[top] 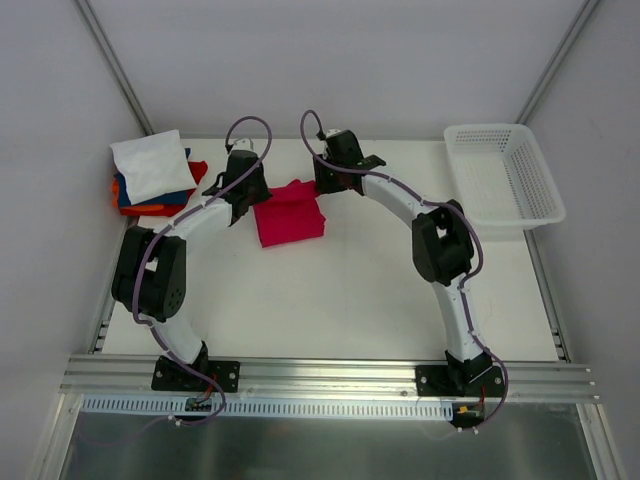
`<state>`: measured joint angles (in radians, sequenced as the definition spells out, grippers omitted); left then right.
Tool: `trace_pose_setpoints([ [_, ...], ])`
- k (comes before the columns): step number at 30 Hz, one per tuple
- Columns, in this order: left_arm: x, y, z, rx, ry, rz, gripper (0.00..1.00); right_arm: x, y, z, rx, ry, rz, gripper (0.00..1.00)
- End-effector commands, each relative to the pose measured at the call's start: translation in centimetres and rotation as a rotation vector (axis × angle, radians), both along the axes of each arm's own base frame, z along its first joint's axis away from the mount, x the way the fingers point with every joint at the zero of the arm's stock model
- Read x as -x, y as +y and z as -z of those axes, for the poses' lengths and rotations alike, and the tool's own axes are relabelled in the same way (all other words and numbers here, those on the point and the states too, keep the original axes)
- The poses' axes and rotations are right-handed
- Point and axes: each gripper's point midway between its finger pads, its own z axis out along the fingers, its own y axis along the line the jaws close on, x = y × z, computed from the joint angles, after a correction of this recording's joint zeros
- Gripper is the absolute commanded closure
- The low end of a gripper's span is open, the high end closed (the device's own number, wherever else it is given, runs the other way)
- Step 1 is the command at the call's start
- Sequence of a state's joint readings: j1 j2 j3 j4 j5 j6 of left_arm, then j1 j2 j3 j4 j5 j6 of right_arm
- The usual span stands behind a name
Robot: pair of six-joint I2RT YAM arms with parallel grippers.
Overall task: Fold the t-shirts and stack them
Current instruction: Fold the tshirt
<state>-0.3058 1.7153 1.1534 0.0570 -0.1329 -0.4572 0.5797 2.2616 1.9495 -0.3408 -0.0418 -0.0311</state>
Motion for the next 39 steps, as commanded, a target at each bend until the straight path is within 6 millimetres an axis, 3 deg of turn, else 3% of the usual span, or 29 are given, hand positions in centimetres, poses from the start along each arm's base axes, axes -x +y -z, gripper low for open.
trace_pose_setpoints([
  [1,-1.7,2.9,-0.8,-0.035,-0.047,-0.080,1.00,-1.8,-1.5,-1.2,-0.010,-0.035,0.045,0.16],
  [2,-1.9,3.4,-0.7,-0.037,-0.046,-0.092,1.00,-1.6,-1.6,-1.3,-0.009,-0.032,0.046,0.01],
  [5,-2.2,4.1,0.0,-0.057,-0.035,-0.106,1.00,-0.7,-2.5,-0.5,0.002,-0.004,0.065,0.01],
  [6,-2.3,4.3,0.1,-0.059,-0.032,-0.112,0.97,-0.4,-2.7,-1.4,-0.005,-0.017,0.071,0.01],
  [7,-2.4,4.5,0.2,-0.062,-0.030,-0.118,0.86,0.5,-3.4,-0.2,0.012,0.010,0.077,0.00],
  [8,-2.4,4.6,0.4,-0.069,-0.025,-0.125,0.24,0.8,-3.6,-0.4,0.009,0.005,0.082,0.00],
  [9,-2.4,5.1,0.5,-0.078,-0.023,-0.134,0.01,1.2,-4.0,-1.7,-0.004,-0.012,0.084,0.00],
  [10,-2.3,5.1,0.6,-0.082,-0.017,-0.136,0.01,2.3,-4.9,-0.4,0.023,0.010,0.092,0.01],
  [12,-2.0,5.4,0.9,-0.085,-0.003,-0.150,0.01,2.9,-5.9,-1.9,0.018,-0.019,0.131,0.01],
  [14,-1.7,5.6,0.3,-0.078,-0.012,-0.160,0.01,4.2,-7.0,-1.1,0.037,0.004,0.149,0.01],
  [15,-1.3,5.7,0.1,-0.072,-0.013,-0.163,0.01,4.6,-7.3,-2.1,0.024,-0.011,0.156,0.01],
  [18,-0.5,5.7,-0.6,-0.060,-0.021,-0.162,0.01,6.2,-8.3,-1.5,0.030,0.004,0.170,0.00],
  [20,0.0,5.7,-2.1,-0.046,-0.047,-0.159,0.01,6.9,-8.9,-2.4,0.024,-0.014,0.184,0.00],
  [21,0.4,5.7,-2.4,-0.042,-0.049,-0.154,0.01,7.8,-9.6,-1.6,0.037,0.000,0.193,0.01],
  [22,0.9,5.6,-4.0,-0.026,-0.078,-0.145,0.01,8.1,-10.0,-1.7,0.034,-0.004,0.203,0.01],
  [23,1.3,5.3,-4.7,-0.015,-0.090,-0.135,0.01,8.4,-10.3,-3.1,0.018,-0.036,0.213,0.01],
  [24,1.7,5.2,-5.3,-0.003,-0.101,-0.126,0.01,9.2,-10.9,-2.4,0.028,-0.023,0.217,0.00],
  [25,2.3,4.6,-7.3,0.021,-0.143,-0.097,0.01,9.5,-11.0,-3.7,0.007,-0.050,0.223,0.00],
  [27,3.4,3.9,-9.6,0.047,-0.195,-0.064,0.01,10.5,-11.6,-3.5,0.007,-0.043,0.227,0.00],
  [30,4.5,2.7,-11.0,0.072,-0.222,-0.009,0.01,11.5,-11.9,-4.0,-0.004,-0.049,0.227,0.01],
  [32,4.9,1.7,-10.5,0.087,-0.208,0.037,0.01,12.2,-11.9,-3.9,-0.005,-0.035,0.219,0.01],
  [39,5.2,0.4,-4.7,0.121,-0.061,0.063,0.01,14.7,-12.0,-3.0,-0.022,-0.005,0.216,0.00],
])
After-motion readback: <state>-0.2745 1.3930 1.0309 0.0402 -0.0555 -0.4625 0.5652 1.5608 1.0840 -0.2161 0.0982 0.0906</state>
